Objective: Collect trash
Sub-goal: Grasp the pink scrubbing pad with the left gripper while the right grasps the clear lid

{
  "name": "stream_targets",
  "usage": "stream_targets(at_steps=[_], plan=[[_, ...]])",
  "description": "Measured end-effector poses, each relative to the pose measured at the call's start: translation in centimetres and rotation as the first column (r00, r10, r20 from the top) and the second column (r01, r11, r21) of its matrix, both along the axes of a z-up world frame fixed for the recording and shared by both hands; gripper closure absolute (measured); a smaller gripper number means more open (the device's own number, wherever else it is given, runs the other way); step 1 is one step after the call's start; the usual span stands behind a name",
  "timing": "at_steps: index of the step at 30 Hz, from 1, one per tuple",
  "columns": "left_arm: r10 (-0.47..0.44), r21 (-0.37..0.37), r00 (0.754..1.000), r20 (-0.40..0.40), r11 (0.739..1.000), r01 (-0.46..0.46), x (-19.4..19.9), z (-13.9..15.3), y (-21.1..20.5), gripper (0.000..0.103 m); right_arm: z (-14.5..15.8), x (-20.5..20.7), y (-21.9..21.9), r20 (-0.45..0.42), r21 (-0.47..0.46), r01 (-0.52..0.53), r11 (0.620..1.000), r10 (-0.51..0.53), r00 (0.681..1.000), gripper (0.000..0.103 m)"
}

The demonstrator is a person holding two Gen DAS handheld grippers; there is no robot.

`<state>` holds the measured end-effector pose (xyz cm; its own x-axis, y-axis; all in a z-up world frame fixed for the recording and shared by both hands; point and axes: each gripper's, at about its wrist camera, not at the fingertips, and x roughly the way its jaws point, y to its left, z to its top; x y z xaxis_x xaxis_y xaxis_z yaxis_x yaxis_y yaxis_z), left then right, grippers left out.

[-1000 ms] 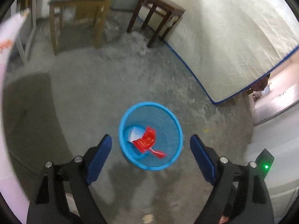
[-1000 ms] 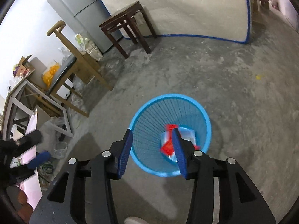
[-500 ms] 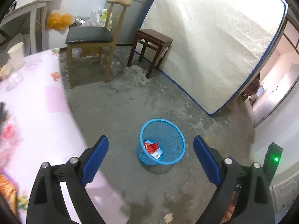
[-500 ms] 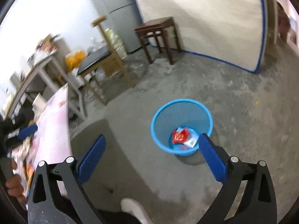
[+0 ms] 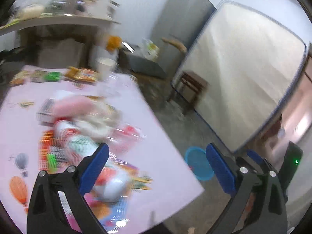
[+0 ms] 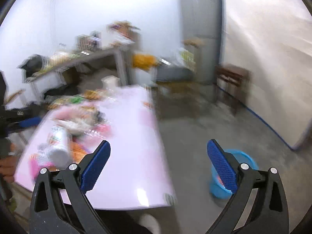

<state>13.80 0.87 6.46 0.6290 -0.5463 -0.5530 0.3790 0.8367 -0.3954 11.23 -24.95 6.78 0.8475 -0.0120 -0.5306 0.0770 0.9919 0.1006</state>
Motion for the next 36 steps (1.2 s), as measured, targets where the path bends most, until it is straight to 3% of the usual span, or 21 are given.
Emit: stream_targets(at_steps=[3,6,8,12,15,18,20,27,32,34,36], plan=[[0.066,-0.071,0.998,0.021,0.995,-0.065,0.5,-0.1,4.8,0.006,0.7,1.3,2.0,0.018,0.027,-0.11,0.994,0.109,0.994,0.008],[0.152,-0.122,0.988,-0.025,0.98,-0.154,2.5,-0.4,9.6,0.006,0.8,3.2,3.5,-0.023,0.06,-0.158,0.986,0.16,0.987,0.008],[0.192,-0.177,0.976,-0.101,0.962,-0.208,4.5,-1.5,12.4,0.006,0.6,4.6,4.3,-0.048,0.136,-0.202,0.97,0.21,0.976,0.008],[0.171,-0.332,0.948,-0.269,0.907,-0.258,8.8,-3.8,15.7,0.006,0.2,8.4,6.0,-0.082,0.317,-0.259,0.913,0.298,0.951,0.01],[0.136,-0.41,0.918,-0.374,0.863,-0.295,11.9,-5.9,16.6,0.014,0.3,11.5,7.7,-0.114,0.416,-0.266,0.869,0.341,0.933,0.016],[0.107,-0.428,0.865,-0.49,0.835,-0.346,14.8,-8.7,16.9,0.025,-0.2,14.5,9.1,-0.144,0.47,-0.267,0.841,0.372,0.917,0.021],[0.1,-0.42,0.84,-0.533,0.83,-0.366,16.3,-10.1,16.9,0.027,-0.7,16.1,10.1,-0.161,0.487,-0.268,0.831,0.388,0.907,0.022],[0.038,-0.45,0.784,-0.62,0.801,-0.395,19.2,-13.2,16.8,0.039,-2.4,19.7,11.6,-0.236,0.537,-0.238,0.809,0.415,0.879,0.03],[-0.013,-0.478,0.777,-0.63,0.795,-0.374,19.7,-13.7,16.1,0.054,-3.2,20.4,11.8,-0.261,0.553,-0.218,0.804,0.415,0.871,0.033],[-0.032,-0.486,0.776,-0.63,0.796,-0.361,19.8,-13.9,15.9,0.066,-3.5,20.5,11.8,-0.27,0.554,-0.21,0.805,0.413,0.87,0.034],[-0.035,-0.489,0.781,-0.623,0.797,-0.354,19.7,-13.9,15.8,0.068,-3.7,20.6,11.8,-0.276,0.554,-0.205,0.807,0.41,0.869,0.035]])
